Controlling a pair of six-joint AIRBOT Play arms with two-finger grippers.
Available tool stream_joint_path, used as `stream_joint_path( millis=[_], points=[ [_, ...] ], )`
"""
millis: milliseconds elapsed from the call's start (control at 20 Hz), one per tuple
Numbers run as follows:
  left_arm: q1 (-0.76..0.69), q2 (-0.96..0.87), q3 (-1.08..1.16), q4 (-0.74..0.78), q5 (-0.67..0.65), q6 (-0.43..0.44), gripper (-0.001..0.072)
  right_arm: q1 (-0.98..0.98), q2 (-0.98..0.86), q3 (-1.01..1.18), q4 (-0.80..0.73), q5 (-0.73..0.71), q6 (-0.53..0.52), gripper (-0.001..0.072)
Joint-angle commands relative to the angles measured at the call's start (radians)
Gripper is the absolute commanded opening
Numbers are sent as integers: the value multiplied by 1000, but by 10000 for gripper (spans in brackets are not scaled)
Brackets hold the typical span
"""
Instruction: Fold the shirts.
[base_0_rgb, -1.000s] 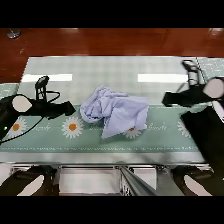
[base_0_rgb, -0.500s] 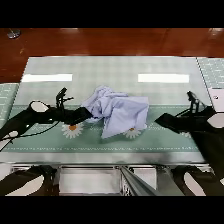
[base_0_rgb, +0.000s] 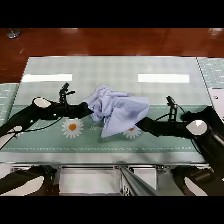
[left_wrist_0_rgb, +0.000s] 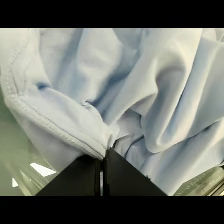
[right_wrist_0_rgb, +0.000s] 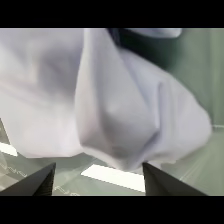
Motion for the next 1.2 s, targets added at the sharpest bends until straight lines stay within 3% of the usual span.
stream_joint_path(
  millis=[0,200,250,300,350,500,850,1150],
  points=[
    [-1,-2,6,-7,-2,13,16,104,-114,17,148,-114,-78,617],
    [-1,-2,6,-7,-13,13,16,122,-267,109,198,-156,-106,609],
    [0,-2,6,-7,-17,13,16,120,-300,135,196,-152,-111,441],
    [5,1,8,-7,-24,31,17,117,-323,166,191,-143,-150,56],
    [16,7,20,-7,-48,57,16,104,-333,204,173,-113,-181,20],
    [95,58,130,-8,-159,91,16,-20,-321,430,-25,88,-158,16],
    [204,296,633,25,-167,86,15,-141,-227,1181,-375,353,-59,16],
    [303,555,832,381,-173,-118,15,-141,74,1308,-510,568,-55,16]
  ],
)
